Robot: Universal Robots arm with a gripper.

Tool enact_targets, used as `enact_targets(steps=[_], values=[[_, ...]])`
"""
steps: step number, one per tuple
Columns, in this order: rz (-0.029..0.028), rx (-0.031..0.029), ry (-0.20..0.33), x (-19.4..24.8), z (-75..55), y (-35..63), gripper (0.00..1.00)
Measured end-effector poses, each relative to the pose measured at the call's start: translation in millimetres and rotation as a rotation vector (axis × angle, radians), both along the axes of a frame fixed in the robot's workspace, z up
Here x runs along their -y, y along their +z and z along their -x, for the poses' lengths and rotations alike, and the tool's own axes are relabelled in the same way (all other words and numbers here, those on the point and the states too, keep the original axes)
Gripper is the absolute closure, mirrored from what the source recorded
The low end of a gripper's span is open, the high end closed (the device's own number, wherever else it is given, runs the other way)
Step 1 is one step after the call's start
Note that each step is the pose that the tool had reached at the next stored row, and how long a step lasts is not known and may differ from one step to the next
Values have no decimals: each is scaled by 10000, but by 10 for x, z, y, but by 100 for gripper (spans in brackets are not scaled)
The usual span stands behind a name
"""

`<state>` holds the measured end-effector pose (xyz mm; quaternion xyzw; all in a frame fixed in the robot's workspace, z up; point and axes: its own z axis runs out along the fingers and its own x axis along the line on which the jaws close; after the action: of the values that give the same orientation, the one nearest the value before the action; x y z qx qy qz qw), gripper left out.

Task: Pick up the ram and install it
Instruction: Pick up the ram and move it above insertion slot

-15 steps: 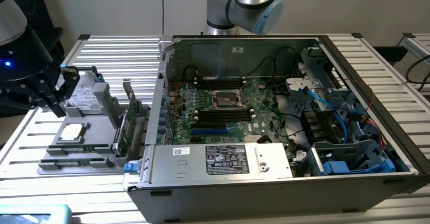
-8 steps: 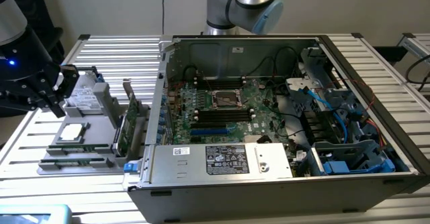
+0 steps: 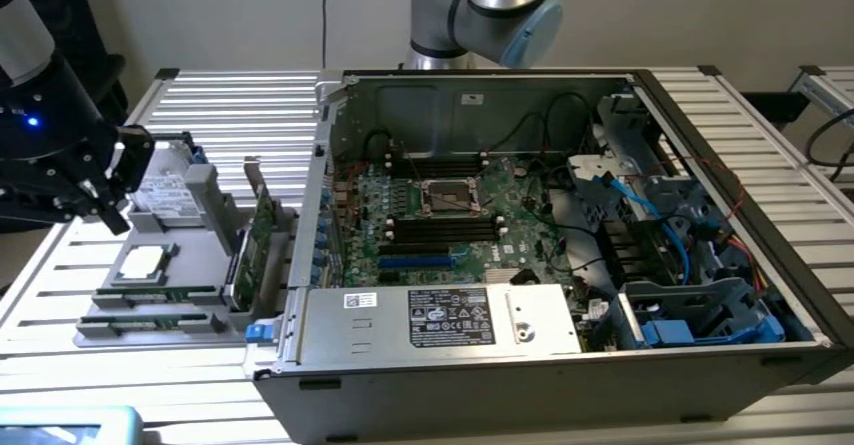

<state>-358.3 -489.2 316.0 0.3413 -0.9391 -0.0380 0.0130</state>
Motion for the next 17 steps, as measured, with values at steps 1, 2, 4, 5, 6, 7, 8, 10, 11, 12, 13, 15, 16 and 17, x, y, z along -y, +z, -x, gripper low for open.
enact_targets(steps=[1, 2, 4, 5, 6, 7, 8, 10, 11, 12, 13, 15, 16, 17], values=[[1, 9, 195, 0, 0, 0, 89], [1, 18, 380, 0, 1, 0, 89], [0, 38, 740, 0, 0, 0, 89], [0, 49, 920, 0, 1, 0, 89], [1, 62, 1104, 0, 1, 0, 89], [1, 76, 1285, 0, 1, 0, 89], [1, 91, 1465, 0, 1, 0, 89], [2, 120, 1814, 0, 1, 0, 89], [2, 138, 2009, 0, 1, 0, 89], [2, 154, 2184, 0, 1, 0, 89], [3, 171, 2374, 0, 1, 0, 89], [3, 202, 2734, 0, 1, 0, 89], [4, 219, 2924, 0, 1, 0, 89], [4, 233, 3105, 0, 1, 0, 89]])
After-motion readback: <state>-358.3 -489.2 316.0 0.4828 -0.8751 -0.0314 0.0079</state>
